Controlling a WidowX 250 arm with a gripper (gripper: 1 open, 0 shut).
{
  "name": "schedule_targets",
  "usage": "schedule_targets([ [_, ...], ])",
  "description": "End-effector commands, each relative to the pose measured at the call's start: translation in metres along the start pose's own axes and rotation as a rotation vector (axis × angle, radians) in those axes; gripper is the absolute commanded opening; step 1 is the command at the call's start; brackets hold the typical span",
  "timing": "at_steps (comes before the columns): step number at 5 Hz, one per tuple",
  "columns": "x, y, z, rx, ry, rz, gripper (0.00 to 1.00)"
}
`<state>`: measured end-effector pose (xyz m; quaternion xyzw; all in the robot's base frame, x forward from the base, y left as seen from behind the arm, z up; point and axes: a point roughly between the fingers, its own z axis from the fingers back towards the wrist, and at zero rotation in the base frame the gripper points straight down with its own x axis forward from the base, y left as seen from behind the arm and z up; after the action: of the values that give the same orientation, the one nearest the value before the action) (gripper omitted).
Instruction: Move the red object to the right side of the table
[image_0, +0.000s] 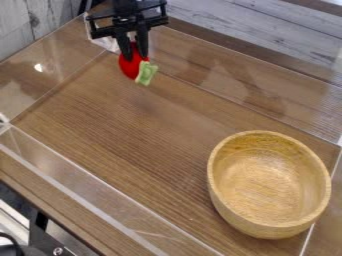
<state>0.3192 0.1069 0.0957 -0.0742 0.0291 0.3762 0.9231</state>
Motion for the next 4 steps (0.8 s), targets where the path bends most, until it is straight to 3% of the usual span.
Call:
schedule_targets([
  [1,-0.004,-0.004,0.018,-0.009,-0.051,-0.041,0.0],
  [2,-0.007,-0.003,0.017,0.0,-0.042,-0.061,0.0],
  [4,-0.007,0.009,0.002,-0.001,-0.036,0.034,0.0],
])
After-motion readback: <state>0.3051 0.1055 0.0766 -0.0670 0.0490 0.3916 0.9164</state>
